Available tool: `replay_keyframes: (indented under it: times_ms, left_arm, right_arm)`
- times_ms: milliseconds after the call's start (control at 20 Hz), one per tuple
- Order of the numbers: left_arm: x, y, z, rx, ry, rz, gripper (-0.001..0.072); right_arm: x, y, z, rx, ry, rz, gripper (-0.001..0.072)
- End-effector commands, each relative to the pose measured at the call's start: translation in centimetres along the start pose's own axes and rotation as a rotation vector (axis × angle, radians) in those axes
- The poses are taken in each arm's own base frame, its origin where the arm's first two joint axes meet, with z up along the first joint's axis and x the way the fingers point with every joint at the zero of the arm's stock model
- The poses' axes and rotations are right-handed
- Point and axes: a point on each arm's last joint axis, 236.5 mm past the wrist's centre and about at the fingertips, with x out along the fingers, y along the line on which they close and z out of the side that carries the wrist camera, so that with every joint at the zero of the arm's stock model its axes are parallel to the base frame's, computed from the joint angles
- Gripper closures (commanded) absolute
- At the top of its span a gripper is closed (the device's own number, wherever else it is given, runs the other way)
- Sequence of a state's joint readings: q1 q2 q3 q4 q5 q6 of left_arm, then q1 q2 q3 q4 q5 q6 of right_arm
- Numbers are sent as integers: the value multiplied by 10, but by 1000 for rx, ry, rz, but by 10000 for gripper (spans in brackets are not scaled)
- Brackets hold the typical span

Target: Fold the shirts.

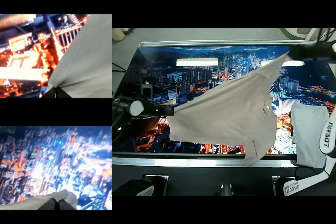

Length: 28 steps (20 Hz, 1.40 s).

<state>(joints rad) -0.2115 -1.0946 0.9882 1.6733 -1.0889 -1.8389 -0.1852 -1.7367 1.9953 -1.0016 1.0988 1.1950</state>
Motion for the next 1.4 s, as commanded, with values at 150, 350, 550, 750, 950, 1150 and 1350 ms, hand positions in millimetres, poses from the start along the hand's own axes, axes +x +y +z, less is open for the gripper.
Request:
replay_keyframes:
  times_ms: [150,350,550,750,950,1150,1350]
  left_arm:
    - [77,-10,12,-156,175,-97,565]
    - [38,14,45,-128,125,-114,156]
    - [22,26,-25,-65,333,-212,184]
    - [43,30,-112,-175,478,-294,156]
    - [66,15,-136,-178,474,-348,181]
    - [77,-2,-125,-149,403,-357,183]
    - [87,-7,-126,-143,410,-351,302]
  right_arm:
    - [72,27,-74,128,222,199,442]
    - [20,29,-112,-106,422,235,196]
    - [-41,20,-202,-99,844,225,165]
    - [-59,44,-260,-119,840,219,165]
    - [-90,40,-329,-130,909,150,165]
    - [-100,39,-356,-120,930,119,158]
    - [-89,36,-390,-52,943,89,63]
